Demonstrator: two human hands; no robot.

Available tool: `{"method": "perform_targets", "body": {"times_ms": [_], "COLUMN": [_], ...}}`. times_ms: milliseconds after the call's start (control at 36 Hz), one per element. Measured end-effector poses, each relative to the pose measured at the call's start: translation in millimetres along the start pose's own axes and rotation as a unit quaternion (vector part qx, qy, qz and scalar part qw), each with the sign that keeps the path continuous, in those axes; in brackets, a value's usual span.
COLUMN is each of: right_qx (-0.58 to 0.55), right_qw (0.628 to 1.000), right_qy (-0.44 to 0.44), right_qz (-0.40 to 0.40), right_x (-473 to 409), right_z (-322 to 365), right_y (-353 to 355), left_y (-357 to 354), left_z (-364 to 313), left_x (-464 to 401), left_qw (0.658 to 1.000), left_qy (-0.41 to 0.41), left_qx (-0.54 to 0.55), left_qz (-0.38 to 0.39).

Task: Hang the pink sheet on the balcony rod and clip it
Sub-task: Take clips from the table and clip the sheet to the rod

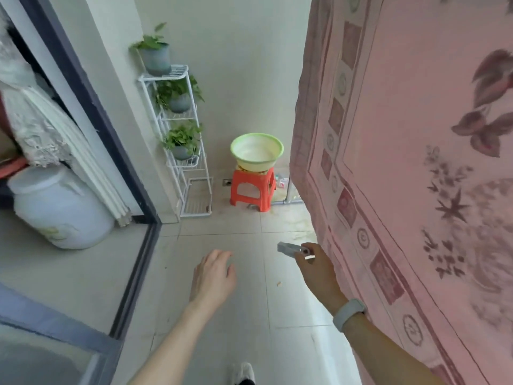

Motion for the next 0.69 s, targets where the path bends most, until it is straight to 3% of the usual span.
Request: {"method": "perform_targets", "body": {"times_ms": [194, 417, 694], "right_qx": [-0.012, 0.042, 0.007], "right_qw": [0.999, 0.992, 0.991], "right_qy": [0.016, 0.028, 0.030], "right_qz": [-0.046, -0.116, -0.134], "right_x": [-148, -340, -582], "right_z": [57, 76, 128], "right_y": [-20, -10, -6], "left_y": [15, -15, -28], "left_z": [-4, -41, -94], "left_x": [-194, -395, -639], "left_qw": [1.000, 0.992, 0.985], "left_qy": [-0.010, -0.100, -0.080], "left_qx": [0.021, 0.079, 0.149], "left_qz": [-0.002, -0.004, 0.028]}}
Point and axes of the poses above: each hand's wrist, its own x-axis away from the middle knuckle, its own y-axis out of the back of the hand, z = x × y, the point moved 2 cm from there along -x, towards the middle knuckle, and after that the axes turned 4 degrees about x, right-handed, at the moved point
